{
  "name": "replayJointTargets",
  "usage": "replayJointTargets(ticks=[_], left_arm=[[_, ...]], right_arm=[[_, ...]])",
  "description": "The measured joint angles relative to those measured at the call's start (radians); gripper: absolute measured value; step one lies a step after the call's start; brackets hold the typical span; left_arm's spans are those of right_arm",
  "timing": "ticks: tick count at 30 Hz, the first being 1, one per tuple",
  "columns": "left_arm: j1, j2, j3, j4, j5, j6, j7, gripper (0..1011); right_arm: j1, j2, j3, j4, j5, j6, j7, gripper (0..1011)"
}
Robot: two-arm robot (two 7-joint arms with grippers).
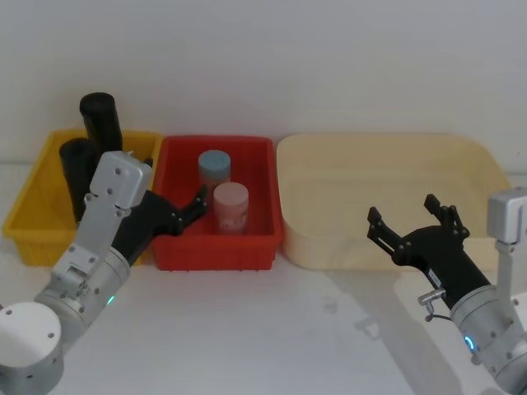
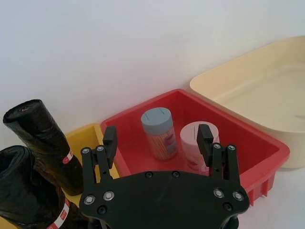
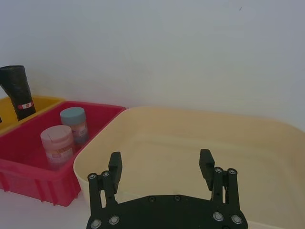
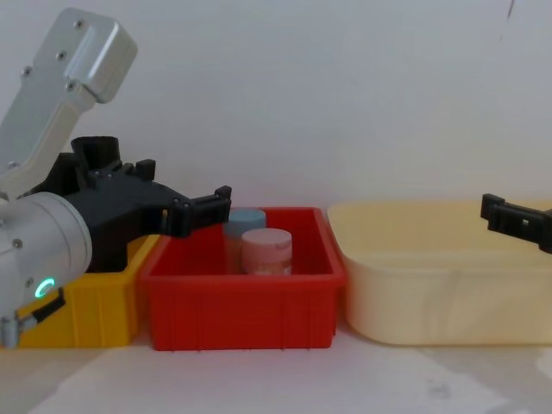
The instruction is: Pick up the garbage bag with the one hand and transfer it to the other hand.
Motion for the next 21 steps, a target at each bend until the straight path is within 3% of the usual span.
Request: replayJointTargets(ticks=[13,21], left_arm=[[0.0,-0.001,0.0,-0.002,0.001,0.003,0.0,1001],[-0.003,0.014,-0.012,-0.069,-0.004,0.066,-0.011,1001]], right_arm=[[0.002,0.0,0.0,0.002,0.0,0.0,0.001,1001],[0.041,0.003,-0.009,0.019,0.006,0.006,0.042,1001]])
